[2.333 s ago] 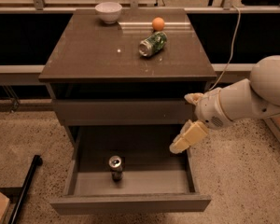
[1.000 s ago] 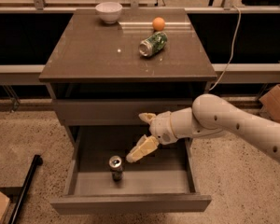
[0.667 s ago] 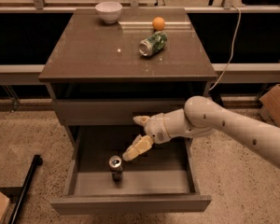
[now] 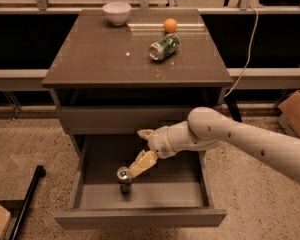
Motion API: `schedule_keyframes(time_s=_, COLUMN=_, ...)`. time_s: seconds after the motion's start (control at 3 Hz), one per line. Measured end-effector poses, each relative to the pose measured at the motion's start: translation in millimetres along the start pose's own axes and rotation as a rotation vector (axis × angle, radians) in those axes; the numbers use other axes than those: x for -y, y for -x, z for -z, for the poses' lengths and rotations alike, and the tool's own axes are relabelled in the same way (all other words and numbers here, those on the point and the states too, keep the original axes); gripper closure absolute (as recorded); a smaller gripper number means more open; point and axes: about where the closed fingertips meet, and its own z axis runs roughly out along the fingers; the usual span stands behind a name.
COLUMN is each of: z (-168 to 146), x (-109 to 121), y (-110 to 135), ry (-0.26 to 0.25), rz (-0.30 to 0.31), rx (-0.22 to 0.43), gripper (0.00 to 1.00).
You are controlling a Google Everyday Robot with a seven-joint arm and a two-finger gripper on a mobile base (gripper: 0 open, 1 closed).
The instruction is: Pick redbull can from middle drawer and place on counter
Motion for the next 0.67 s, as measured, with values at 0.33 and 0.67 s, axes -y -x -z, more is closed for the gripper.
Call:
schedule_keyframes(time_s=0.33, z=-29, x=7, y=-21, ry=-0.003, rz=-0.024, rx=-0.023, gripper=0.00)
schedule_keyframes(time_s=0.67, z=-62, x=15, y=-46, ry=0.007, rz=-0.056, rx=-0.051, gripper=0.00)
